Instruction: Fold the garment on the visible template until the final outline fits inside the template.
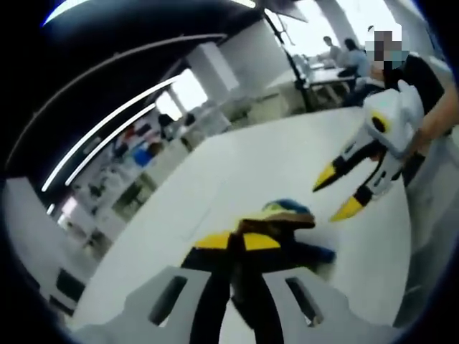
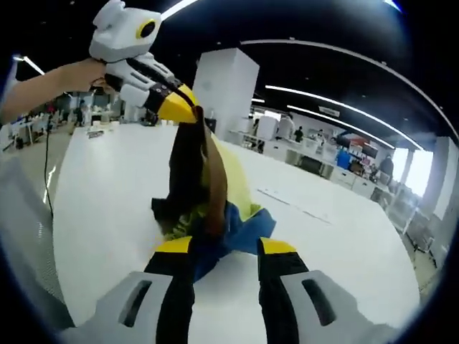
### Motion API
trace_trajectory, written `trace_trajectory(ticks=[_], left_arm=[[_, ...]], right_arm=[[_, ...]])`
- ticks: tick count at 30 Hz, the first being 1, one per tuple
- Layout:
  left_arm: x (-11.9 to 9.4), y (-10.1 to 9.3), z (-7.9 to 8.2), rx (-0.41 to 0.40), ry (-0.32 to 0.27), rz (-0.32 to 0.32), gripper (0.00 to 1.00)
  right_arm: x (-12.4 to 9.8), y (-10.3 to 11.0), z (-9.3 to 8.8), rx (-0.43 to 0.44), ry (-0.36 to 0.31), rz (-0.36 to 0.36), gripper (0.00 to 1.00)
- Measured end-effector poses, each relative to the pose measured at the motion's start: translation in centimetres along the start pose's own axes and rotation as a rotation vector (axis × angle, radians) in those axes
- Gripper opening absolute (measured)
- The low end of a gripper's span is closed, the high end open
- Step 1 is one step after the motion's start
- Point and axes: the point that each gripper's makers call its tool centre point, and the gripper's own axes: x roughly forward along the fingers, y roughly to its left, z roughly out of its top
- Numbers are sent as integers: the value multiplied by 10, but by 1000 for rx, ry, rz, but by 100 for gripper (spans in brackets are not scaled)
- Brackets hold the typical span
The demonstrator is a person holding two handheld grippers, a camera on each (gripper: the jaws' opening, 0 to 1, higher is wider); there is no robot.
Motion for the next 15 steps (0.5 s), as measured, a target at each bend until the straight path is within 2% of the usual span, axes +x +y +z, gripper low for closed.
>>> trace_trajectory(ticks=[4,7,9,11,13,15], left_arm=[[-1,1,-2,-3,1,-1,0],[-2,2,-1,-7,2,-3,0],[-2,4,-1,-11,-1,-2,0],[-3,4,0,-15,-4,-5,0],[-3,5,1,-16,-5,-5,0],[-4,6,1,-14,-9,-1,0]], right_arm=[[8,-1,-12,-59,36,-2,26],[15,1,-23,-21,54,11,27],[19,0,-27,-46,62,-4,26],[23,-3,-28,-92,66,-23,25],[26,-9,-18,-214,31,-67,26],[31,-8,-13,-275,21,-66,26]])
